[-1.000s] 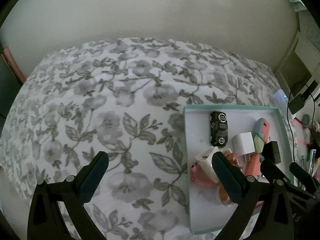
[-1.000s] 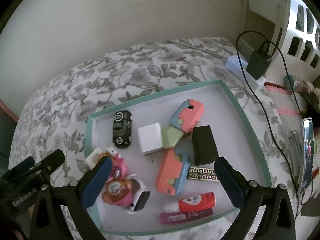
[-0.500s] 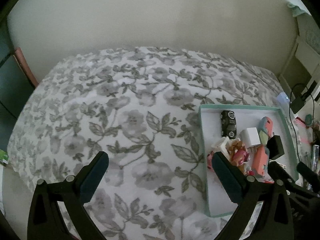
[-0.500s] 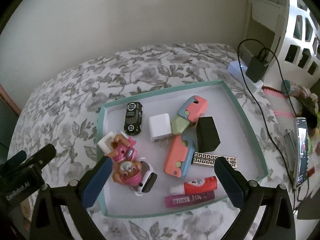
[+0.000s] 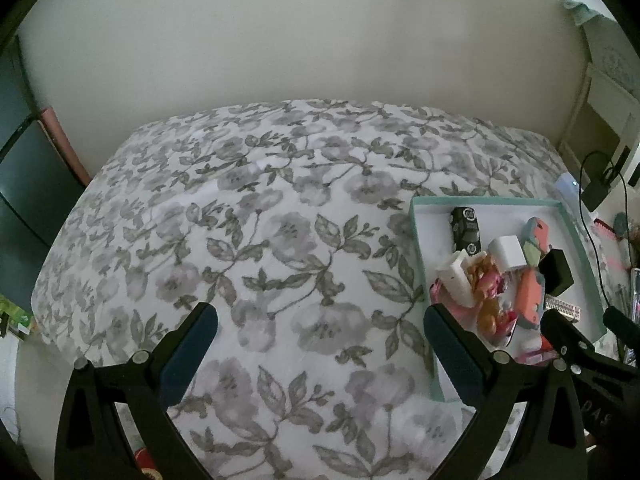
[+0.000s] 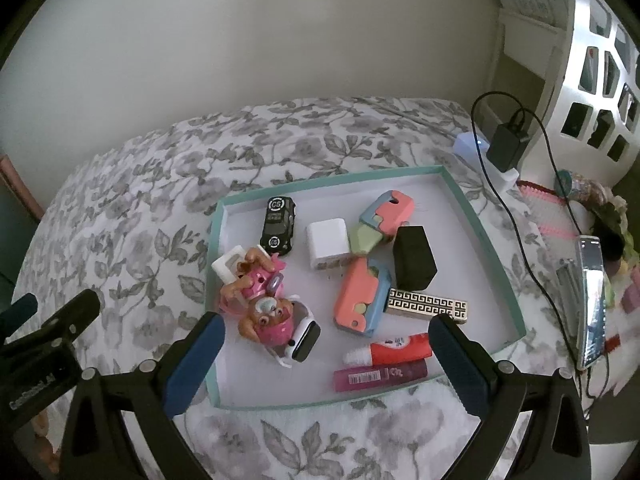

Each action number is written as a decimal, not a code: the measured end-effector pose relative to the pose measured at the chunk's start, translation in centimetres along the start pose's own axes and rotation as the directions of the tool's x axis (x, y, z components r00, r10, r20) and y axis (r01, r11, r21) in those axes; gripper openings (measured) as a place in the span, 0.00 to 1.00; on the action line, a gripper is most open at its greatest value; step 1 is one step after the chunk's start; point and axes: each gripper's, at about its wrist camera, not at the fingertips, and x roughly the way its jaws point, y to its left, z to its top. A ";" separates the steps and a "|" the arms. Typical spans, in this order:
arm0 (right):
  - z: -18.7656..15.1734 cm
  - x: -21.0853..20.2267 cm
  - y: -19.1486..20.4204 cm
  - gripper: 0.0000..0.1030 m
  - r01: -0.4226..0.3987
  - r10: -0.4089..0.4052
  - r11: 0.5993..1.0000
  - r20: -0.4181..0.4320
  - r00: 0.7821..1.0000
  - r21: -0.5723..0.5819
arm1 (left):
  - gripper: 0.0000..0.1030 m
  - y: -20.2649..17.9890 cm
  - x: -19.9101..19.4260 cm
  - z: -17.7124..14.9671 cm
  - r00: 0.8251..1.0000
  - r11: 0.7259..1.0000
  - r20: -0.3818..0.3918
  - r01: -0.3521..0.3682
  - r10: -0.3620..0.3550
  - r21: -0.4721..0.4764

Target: Organize rigid objects

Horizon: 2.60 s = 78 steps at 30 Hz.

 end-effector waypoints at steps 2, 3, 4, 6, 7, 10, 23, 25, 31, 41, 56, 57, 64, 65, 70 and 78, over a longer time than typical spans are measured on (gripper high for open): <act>-0.2 -0.2 0.2 1.00 -0.001 0.001 1.000 0.001 1.000 -0.005 | 1.00 0.2 -0.1 -0.3 1.000 1.000 -0.004 -0.003 0.003 -0.001; -0.3 -0.3 0.2 1.00 -0.002 0.002 1.000 0.002 1.000 -0.008 | 1.00 0.3 -0.2 -0.4 1.000 1.000 -0.006 -0.004 0.004 -0.002; -0.4 -0.3 0.3 1.00 -0.002 0.002 1.000 0.003 1.000 -0.010 | 1.00 0.4 -0.2 -0.6 1.000 1.000 -0.009 -0.006 0.006 -0.005; -0.5 -0.5 0.4 1.00 -0.003 0.003 1.000 0.007 1.000 -0.015 | 1.00 0.6 -0.2 -0.8 1.000 1.000 -0.016 -0.010 0.010 -0.008; -0.6 -0.6 0.5 1.00 -0.002 0.003 1.000 0.008 1.000 -0.017 | 1.00 0.7 -0.2 -0.9 1.000 1.000 -0.019 -0.013 0.012 -0.008; -0.8 -0.8 0.6 1.00 -0.003 0.003 1.000 0.011 1.000 -0.018 | 1.00 0.8 -0.2 -1.3 0.999 1.000 -0.024 -0.022 0.022 -0.006; -1.6 -1.7 0.9 1.00 -0.010 0.011 1.000 0.020 1.000 -0.029 | 1.00 1.2 -0.5 -2.1 0.999 0.999 -0.033 -0.038 0.038 0.001; -1.6 -1.8 1.0 1.00 -0.009 0.010 0.999 0.022 1.000 -0.031 | 1.00 1.2 -0.5 -2.2 0.998 0.999 -0.037 -0.042 0.042 0.002; -1.7 -2.2 1.0 1.00 -0.013 0.014 0.999 0.032 0.999 -0.038 | 1.00 1.3 -0.8 -2.4 0.998 0.999 -0.035 -0.045 0.045 -0.002; -1.7 -2.2 1.1 1.00 -0.012 0.013 0.999 0.033 0.999 -0.040 | 1.00 1.6 -0.7 -2.3 0.998 0.999 -0.042 -0.038 0.037 -0.009; -1.4 -1.7 0.9 1.00 -0.022 0.023 0.999 0.025 0.999 -0.047 | 1.00 1.8 -0.3 -1.9 0.998 0.998 -0.049 -0.049 0.047 -0.049; -1.4 -1.8 0.9 1.00 -0.022 0.023 0.999 0.025 0.999 -0.047 | 1.00 1.9 -0.3 -1.9 0.998 0.997 -0.049 -0.051 0.048 -0.052; -1.4 -1.6 1.0 1.00 -0.024 0.026 0.998 0.026 0.999 -0.057 | 1.00 2.1 -0.2 -1.9 0.997 0.996 -0.053 -0.057 0.053 -0.074; -1.4 -1.7 1.0 1.00 -0.024 0.025 0.998 0.025 0.999 -0.055 | 1.00 2.1 -0.2 -1.9 0.997 0.996 -0.054 -0.057 0.053 -0.075; -1.4 -1.6 1.1 1.00 -0.024 0.026 0.998 0.022 0.999 -0.057 | 1.00 2.1 -0.1 -1.9 0.997 0.995 -0.056 -0.060 0.056 -0.074; -1.4 -1.6 1.0 1.00 -0.025 0.027 0.998 0.021 0.999 -0.059 | 1.00 2.4 -0.2 -1.9 0.997 0.993 -0.050 -0.063 0.059 -0.095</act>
